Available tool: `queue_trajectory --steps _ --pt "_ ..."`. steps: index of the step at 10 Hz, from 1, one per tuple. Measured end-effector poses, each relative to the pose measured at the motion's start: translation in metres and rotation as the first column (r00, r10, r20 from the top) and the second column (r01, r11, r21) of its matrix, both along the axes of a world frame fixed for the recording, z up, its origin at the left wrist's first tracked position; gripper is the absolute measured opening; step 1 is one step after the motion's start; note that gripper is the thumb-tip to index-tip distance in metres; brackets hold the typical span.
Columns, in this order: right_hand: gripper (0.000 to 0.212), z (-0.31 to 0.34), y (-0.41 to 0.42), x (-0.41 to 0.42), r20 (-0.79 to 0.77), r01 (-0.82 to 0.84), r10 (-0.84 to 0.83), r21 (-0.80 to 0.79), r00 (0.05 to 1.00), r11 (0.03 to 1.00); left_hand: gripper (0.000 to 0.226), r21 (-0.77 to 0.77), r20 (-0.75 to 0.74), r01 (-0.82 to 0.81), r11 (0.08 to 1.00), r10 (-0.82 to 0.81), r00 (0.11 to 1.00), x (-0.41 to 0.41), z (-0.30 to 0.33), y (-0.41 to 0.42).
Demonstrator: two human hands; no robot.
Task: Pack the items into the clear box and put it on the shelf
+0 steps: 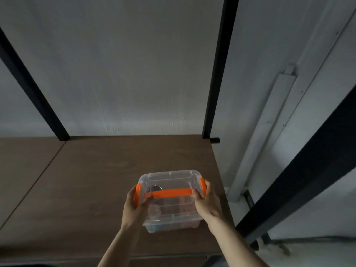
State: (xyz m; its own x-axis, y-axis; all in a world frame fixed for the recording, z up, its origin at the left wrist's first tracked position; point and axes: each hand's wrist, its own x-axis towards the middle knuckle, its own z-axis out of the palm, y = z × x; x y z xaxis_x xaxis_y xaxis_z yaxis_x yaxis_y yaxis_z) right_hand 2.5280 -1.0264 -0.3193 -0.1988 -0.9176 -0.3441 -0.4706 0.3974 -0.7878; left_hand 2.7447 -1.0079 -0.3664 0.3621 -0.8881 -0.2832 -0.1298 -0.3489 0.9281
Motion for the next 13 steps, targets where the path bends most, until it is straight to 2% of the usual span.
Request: queue_trajectory --steps 2,3,6,7,8,9,10,11,13 --pt "0.060 -0.027 0.006 0.001 -0.025 0.009 -0.008 0.043 1.000 0.999 0.072 0.047 0.055 0.035 0.998 -0.037 0.998 -0.003 -0.010 0.007" --pt "0.059 -0.033 0.007 0.003 -0.040 0.026 -0.024 0.045 0.999 0.999 0.094 0.057 0.071 0.054 0.997 -0.058 0.996 -0.003 -0.014 0.009" --pt "0.058 -0.039 0.011 0.006 -0.061 0.022 -0.021 0.024 0.998 0.999 0.082 0.060 0.060 0.091 0.994 -0.095 0.994 0.015 -0.058 0.001" --pt "0.066 -0.034 0.012 0.004 -0.149 -0.028 0.033 0.034 0.988 0.999 0.077 0.083 0.073 0.135 0.987 -0.141 0.987 0.013 -0.040 0.004" --pt "0.072 -0.023 0.017 0.003 -0.307 -0.070 0.060 -0.020 0.950 0.997 0.078 0.097 0.112 0.096 0.991 -0.106 0.988 0.009 -0.017 0.012" --pt "0.069 -0.008 0.027 0.001 -0.461 -0.178 0.121 -0.081 0.879 0.981 0.083 0.111 0.252 0.100 0.989 -0.126 0.960 0.012 0.002 0.019" --pt "0.061 0.006 0.043 0.000 -0.576 -0.292 0.152 -0.158 0.803 0.943 0.065 0.078 0.382 0.146 0.986 -0.164 0.909 0.015 0.025 0.028" --pt "0.058 0.017 0.061 0.001 -0.648 -0.372 0.183 -0.166 0.739 0.913 0.057 0.073 0.573 0.243 0.967 -0.240 0.783 0.019 0.049 0.048" --pt "0.060 0.038 0.101 -0.001 -0.732 -0.511 0.236 -0.175 0.639 0.841 0.072 -0.002 0.848 0.410 0.912 -0.216 0.483 0.021 0.083 0.097"
